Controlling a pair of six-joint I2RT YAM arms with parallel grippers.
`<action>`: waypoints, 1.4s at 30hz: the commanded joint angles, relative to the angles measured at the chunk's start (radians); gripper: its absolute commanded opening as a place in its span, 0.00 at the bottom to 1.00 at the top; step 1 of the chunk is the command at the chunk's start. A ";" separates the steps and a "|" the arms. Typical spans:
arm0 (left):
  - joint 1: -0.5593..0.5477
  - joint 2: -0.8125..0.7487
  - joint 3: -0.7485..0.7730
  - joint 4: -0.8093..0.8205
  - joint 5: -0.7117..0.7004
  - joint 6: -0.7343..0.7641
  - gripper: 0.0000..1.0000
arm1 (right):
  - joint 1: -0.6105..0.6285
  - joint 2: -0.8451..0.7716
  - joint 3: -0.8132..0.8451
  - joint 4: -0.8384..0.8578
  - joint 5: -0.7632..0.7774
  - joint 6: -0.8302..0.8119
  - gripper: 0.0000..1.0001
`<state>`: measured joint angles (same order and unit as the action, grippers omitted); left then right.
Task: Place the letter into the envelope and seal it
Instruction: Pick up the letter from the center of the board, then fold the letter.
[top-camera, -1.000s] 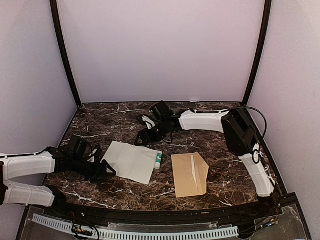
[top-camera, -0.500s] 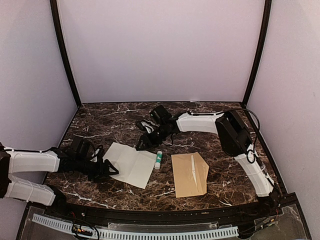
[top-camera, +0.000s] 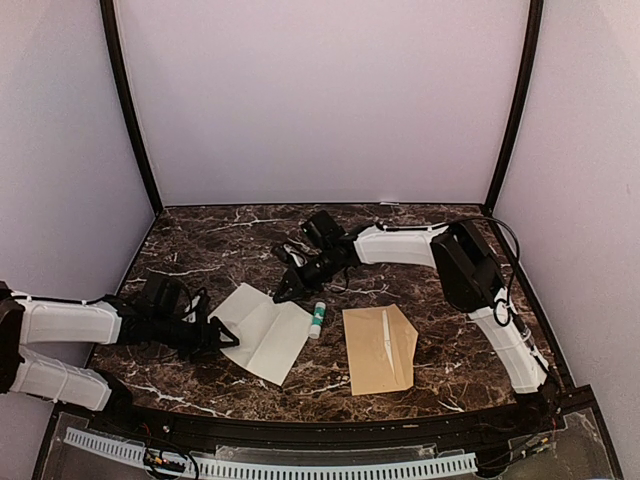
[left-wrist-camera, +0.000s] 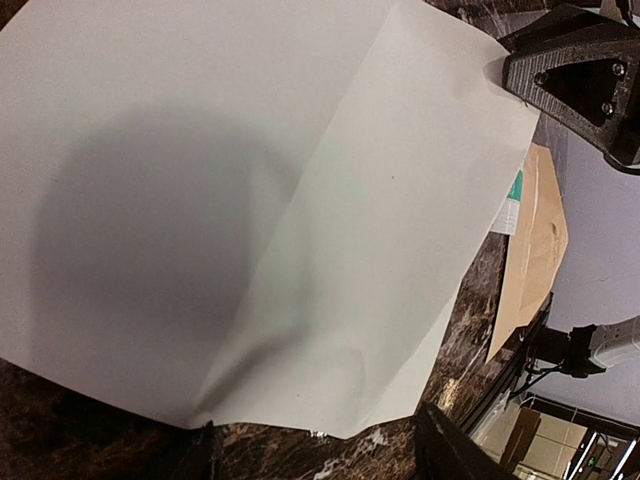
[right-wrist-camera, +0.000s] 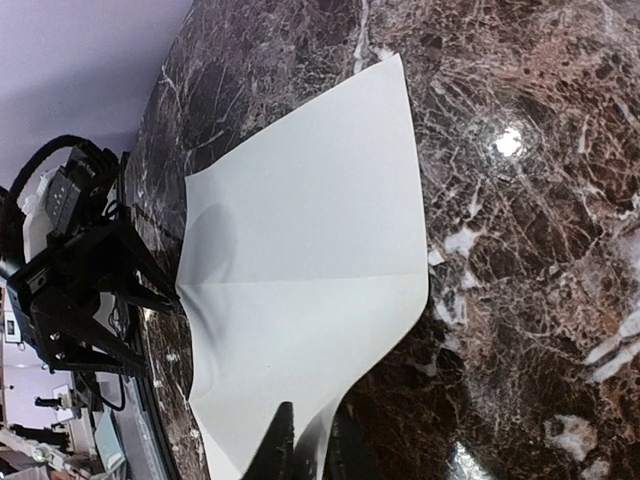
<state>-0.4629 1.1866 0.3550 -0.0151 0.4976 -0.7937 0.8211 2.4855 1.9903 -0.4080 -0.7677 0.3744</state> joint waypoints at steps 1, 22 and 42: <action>-0.003 -0.032 -0.018 -0.029 -0.053 0.019 0.64 | -0.001 -0.035 -0.044 0.031 -0.027 0.030 0.03; -0.003 -0.380 0.371 -0.353 -0.273 0.082 0.76 | -0.004 -0.575 -0.370 0.298 0.103 0.219 0.00; -0.137 -0.370 0.272 0.231 0.062 -0.144 0.79 | 0.001 -1.066 -0.709 0.535 0.239 0.302 0.00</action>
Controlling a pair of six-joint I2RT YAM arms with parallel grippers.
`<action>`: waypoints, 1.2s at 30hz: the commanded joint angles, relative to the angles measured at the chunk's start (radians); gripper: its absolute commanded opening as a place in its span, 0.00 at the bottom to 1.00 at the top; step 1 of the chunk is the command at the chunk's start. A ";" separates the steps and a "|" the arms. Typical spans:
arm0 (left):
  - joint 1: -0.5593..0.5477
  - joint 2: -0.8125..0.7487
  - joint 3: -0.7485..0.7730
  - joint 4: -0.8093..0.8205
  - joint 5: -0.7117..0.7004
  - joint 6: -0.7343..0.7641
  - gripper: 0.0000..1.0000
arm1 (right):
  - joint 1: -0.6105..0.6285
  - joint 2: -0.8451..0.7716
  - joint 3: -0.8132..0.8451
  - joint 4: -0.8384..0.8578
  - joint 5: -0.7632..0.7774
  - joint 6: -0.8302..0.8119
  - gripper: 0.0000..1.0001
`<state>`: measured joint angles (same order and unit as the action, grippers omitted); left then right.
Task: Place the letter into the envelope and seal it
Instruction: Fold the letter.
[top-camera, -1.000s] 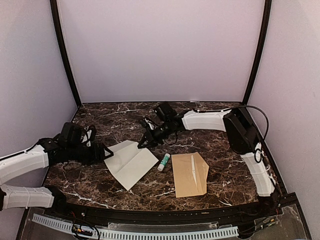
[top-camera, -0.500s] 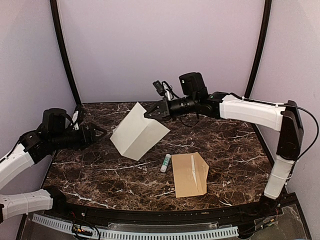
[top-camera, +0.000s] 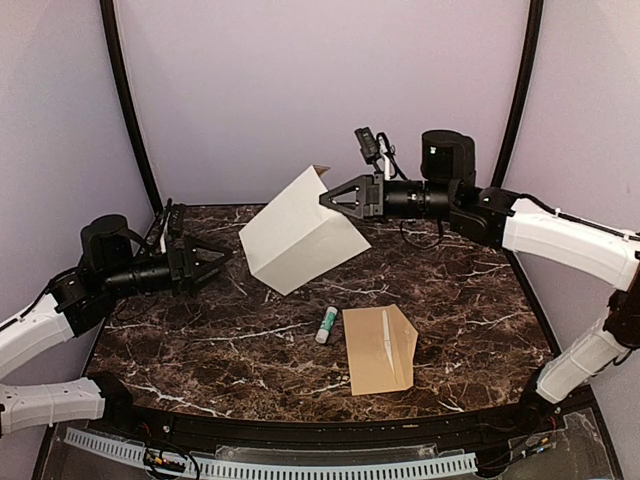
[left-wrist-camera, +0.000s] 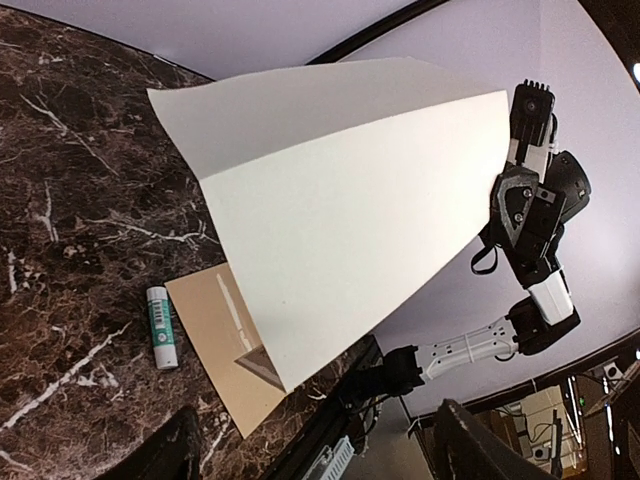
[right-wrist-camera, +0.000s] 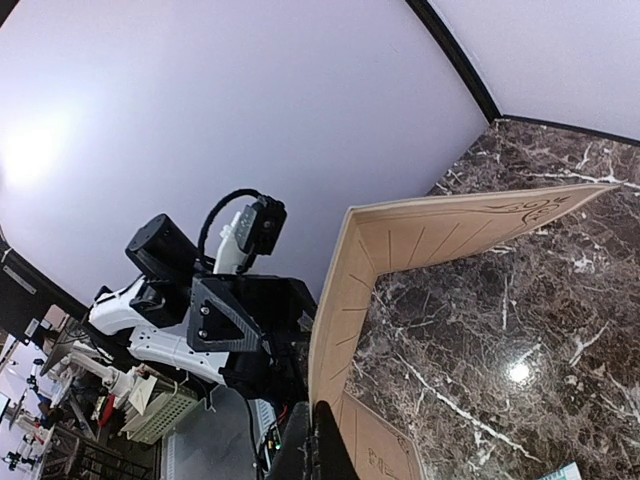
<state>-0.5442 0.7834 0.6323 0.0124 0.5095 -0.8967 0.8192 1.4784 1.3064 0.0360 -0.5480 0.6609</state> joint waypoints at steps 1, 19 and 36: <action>-0.070 0.056 0.004 0.224 0.050 -0.042 0.79 | 0.004 -0.071 -0.032 0.099 0.017 0.016 0.00; -0.154 0.227 0.064 0.511 0.029 -0.082 0.66 | 0.006 -0.191 -0.158 0.205 -0.036 0.076 0.00; -0.154 0.234 0.019 0.538 0.014 -0.071 0.00 | 0.005 -0.264 -0.269 0.160 0.057 0.093 0.36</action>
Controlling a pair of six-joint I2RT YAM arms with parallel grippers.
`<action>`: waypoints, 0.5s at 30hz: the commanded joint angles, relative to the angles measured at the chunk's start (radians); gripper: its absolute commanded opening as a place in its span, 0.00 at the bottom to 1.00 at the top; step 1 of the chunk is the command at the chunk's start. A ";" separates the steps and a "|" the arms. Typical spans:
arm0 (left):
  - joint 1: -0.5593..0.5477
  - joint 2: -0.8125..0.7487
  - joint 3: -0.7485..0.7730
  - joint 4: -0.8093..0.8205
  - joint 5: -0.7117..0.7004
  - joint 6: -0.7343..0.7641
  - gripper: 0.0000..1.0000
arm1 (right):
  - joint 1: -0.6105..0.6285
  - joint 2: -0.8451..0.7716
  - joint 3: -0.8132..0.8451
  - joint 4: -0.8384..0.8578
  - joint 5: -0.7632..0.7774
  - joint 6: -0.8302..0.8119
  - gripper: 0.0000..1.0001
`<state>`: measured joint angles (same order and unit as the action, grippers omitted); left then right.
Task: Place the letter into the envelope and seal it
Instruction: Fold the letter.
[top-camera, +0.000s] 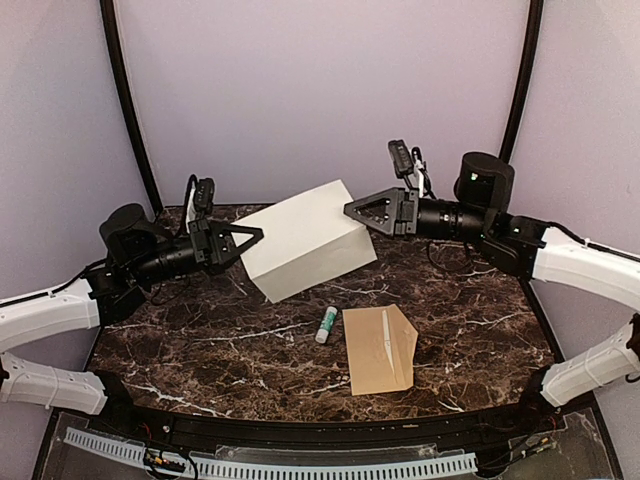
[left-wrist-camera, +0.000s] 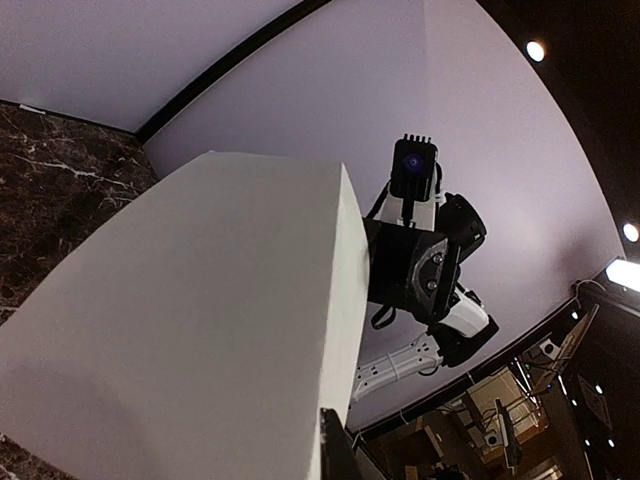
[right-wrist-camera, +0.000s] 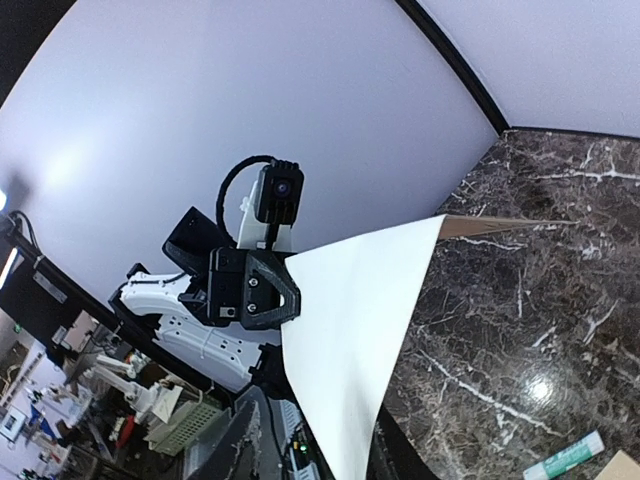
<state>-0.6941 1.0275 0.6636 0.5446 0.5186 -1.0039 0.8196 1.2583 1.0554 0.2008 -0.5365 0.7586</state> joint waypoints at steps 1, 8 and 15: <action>-0.004 -0.012 -0.012 -0.022 0.003 0.046 0.00 | 0.004 -0.058 -0.018 -0.026 0.061 -0.013 0.42; -0.013 0.001 0.009 -0.218 0.054 0.208 0.00 | 0.000 -0.172 0.001 -0.273 0.232 -0.125 0.76; -0.119 0.090 0.109 -0.336 0.190 0.360 0.00 | 0.013 -0.086 0.154 -0.560 0.146 -0.330 0.83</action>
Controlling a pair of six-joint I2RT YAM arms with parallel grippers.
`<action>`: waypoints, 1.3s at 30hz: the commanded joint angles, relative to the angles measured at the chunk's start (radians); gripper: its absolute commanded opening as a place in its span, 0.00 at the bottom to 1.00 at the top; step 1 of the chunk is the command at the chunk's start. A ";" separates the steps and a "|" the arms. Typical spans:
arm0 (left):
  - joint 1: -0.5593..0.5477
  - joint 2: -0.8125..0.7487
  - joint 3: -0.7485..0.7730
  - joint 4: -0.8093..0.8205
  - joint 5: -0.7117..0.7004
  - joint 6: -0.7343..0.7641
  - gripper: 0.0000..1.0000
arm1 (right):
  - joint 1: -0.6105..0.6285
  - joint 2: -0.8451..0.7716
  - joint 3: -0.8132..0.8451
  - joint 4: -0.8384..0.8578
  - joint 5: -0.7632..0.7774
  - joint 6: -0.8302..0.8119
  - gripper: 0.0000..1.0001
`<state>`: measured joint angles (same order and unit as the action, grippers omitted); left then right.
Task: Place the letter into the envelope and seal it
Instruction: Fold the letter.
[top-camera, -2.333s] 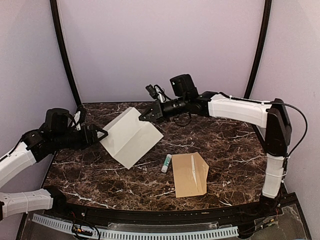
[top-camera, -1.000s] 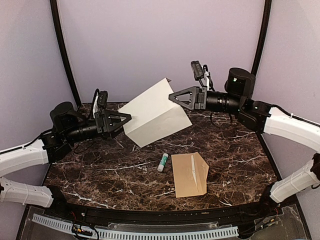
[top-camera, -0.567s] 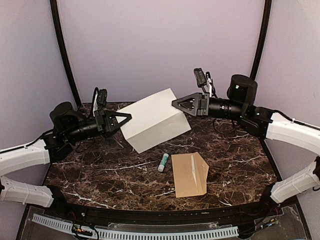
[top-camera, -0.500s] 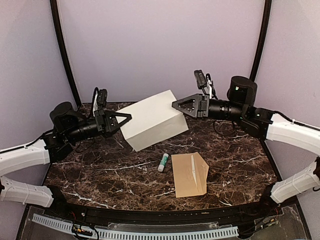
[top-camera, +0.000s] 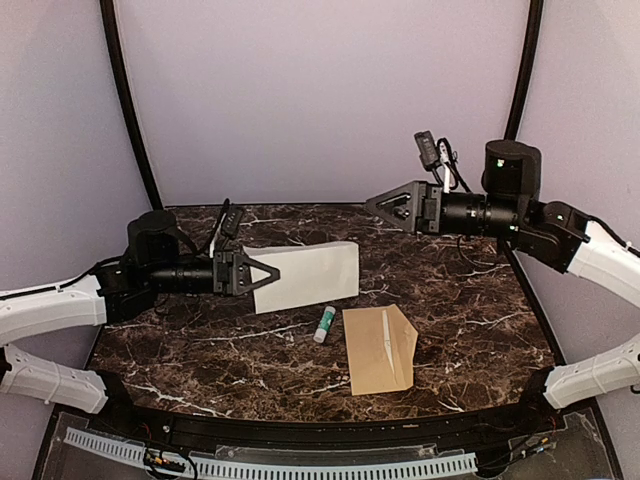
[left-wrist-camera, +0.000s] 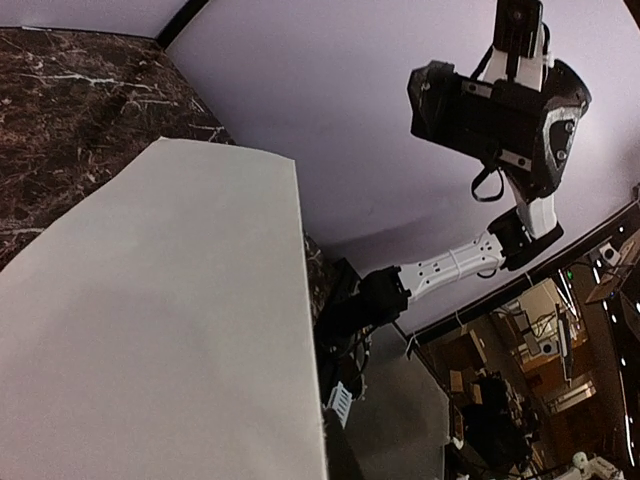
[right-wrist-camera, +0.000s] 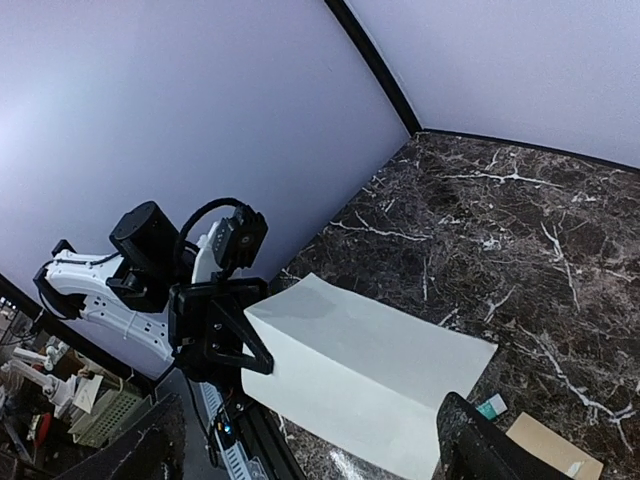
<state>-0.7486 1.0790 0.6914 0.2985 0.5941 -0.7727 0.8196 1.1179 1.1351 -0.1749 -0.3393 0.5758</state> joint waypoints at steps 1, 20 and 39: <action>-0.079 0.051 0.093 -0.115 0.125 0.140 0.00 | 0.021 0.068 0.088 -0.209 -0.082 -0.171 0.84; -0.236 0.204 0.263 -0.227 0.206 0.228 0.00 | 0.206 0.150 0.038 -0.296 -0.295 -0.228 0.53; -0.245 0.204 0.284 -0.255 0.187 0.248 0.00 | 0.236 0.138 0.020 -0.291 -0.289 -0.206 0.05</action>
<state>-0.9871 1.2922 0.9436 0.0532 0.7879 -0.5507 1.0420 1.2816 1.1656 -0.4999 -0.6178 0.3649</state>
